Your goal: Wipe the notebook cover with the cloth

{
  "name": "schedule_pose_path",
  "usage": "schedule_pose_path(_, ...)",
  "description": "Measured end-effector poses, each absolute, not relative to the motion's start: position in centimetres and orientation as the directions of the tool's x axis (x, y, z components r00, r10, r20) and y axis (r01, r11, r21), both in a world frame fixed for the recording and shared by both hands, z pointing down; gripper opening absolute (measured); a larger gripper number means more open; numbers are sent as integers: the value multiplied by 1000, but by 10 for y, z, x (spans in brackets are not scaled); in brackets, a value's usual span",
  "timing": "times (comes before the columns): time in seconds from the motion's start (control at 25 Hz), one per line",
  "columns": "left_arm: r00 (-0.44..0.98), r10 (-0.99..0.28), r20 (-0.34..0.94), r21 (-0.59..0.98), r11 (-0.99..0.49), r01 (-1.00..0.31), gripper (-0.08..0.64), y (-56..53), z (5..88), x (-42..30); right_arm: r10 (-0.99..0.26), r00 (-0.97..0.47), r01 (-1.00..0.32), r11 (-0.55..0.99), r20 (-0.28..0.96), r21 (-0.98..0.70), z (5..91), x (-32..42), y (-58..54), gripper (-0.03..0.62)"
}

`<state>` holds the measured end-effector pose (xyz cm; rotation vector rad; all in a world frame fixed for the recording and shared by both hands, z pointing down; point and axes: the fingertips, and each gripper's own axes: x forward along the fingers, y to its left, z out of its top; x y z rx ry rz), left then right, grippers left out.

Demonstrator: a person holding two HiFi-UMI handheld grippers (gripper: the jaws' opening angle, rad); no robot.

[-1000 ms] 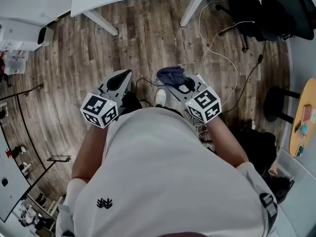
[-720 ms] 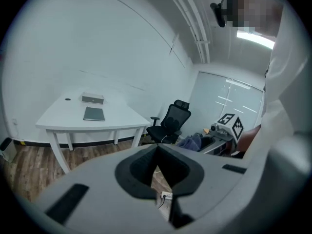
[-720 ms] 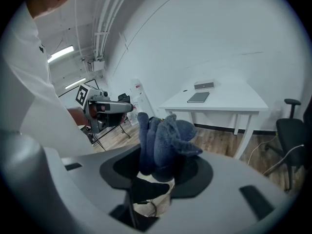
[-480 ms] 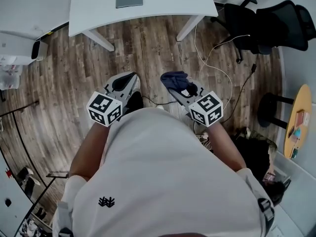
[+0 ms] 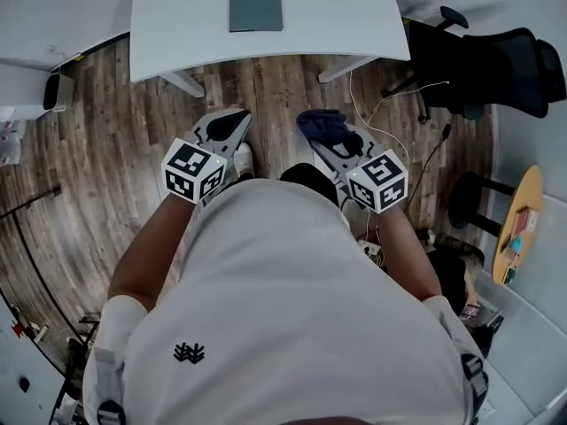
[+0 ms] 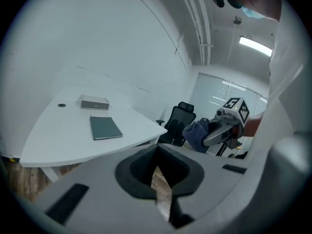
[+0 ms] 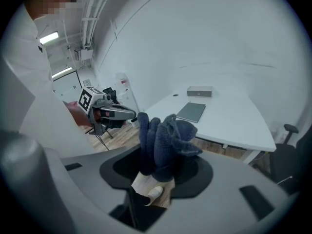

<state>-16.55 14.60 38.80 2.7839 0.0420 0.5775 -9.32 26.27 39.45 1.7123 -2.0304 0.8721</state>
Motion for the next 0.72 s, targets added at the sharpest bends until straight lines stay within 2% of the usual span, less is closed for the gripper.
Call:
schedule_pose_path(0.4,911,-2,413,283,-950,-131,6,84,410,-121,-733,-233,-971,143,639,-189,396,-32,194,167)
schedule_pose_path(0.72,859,-126,496,251,-926,-281,6,28,442,-62,-646,-368,-923,339,669,-180,423,38,119,167)
